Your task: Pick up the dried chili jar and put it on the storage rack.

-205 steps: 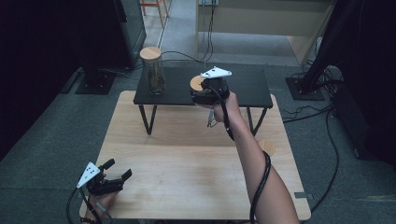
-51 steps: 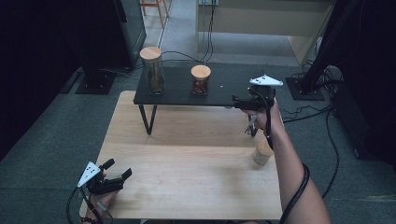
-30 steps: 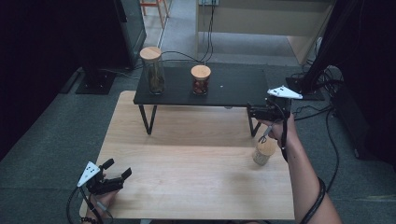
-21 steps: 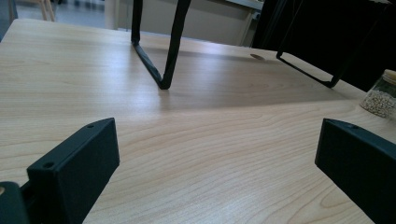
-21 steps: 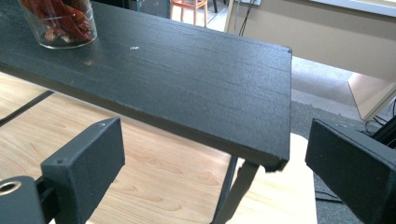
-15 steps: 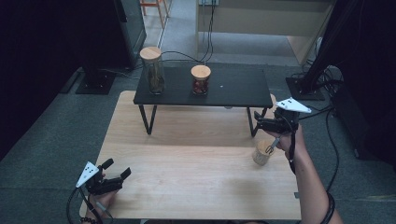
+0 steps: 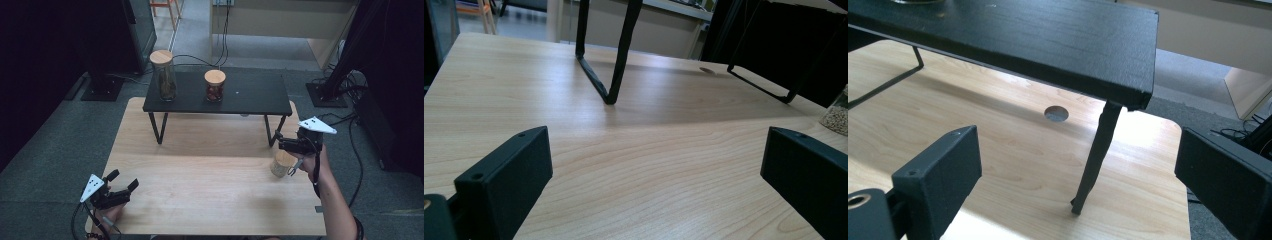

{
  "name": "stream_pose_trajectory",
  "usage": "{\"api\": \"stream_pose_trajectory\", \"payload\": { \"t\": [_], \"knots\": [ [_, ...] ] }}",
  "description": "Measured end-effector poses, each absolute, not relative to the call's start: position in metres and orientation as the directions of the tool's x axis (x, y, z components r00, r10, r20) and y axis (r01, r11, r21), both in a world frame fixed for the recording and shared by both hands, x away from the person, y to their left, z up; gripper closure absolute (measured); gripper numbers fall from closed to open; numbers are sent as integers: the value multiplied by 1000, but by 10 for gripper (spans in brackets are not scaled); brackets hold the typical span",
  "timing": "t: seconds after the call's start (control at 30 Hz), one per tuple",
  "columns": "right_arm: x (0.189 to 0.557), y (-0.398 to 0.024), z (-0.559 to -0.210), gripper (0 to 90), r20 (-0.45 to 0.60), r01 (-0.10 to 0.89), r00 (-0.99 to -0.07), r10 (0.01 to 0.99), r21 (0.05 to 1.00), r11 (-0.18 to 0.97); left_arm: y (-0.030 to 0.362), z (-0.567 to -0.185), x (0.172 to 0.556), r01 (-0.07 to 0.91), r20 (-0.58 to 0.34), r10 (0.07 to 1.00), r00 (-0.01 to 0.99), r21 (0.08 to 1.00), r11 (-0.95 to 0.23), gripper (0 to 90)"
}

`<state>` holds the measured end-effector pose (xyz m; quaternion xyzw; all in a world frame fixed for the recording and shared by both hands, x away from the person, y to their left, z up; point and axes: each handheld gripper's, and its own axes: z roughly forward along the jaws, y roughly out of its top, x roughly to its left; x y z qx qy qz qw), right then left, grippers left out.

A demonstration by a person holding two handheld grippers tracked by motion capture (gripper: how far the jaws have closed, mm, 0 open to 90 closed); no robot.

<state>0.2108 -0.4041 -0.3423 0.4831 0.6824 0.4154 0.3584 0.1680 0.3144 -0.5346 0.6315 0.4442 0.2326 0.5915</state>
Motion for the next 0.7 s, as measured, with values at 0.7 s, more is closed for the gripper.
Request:
{"api": "stream_pose_trajectory", "payload": {
  "t": [0.7],
  "knots": [
    [179,-413,-358,45,-126,357,-263,957,908,218,305,-530,167,282,-177,847,502,959,33,2]
  ]
}}
